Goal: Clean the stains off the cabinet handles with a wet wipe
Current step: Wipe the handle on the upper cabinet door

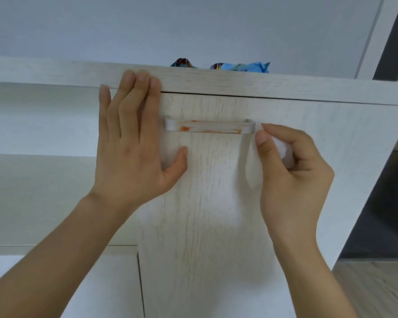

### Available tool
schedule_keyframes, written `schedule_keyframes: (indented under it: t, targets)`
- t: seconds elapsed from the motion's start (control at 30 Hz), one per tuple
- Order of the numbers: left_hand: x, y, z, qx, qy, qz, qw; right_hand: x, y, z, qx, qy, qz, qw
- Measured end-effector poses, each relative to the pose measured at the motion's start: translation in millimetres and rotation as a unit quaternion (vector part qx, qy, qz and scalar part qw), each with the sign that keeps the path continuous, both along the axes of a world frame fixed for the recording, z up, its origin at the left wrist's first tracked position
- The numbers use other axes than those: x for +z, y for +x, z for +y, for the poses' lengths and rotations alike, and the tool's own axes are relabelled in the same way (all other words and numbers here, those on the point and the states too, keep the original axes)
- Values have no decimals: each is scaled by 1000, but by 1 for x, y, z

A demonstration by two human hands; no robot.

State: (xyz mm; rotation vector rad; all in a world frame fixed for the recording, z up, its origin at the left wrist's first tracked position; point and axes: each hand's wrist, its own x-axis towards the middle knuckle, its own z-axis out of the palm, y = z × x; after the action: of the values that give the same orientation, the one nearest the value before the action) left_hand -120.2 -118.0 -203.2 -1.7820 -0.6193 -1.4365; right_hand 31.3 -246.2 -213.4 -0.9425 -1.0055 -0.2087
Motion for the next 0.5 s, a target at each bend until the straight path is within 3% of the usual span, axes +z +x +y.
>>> schedule_keyframes:
  t: [0.2,0.5]
  targets:
    - [-22,12,-10,0,-51,-21,998,7,-9,-12,100,-37,88,990]
    - [-28,19,-9,-18,-60,-53,997,14,-7,-7,165,-38,167,971]
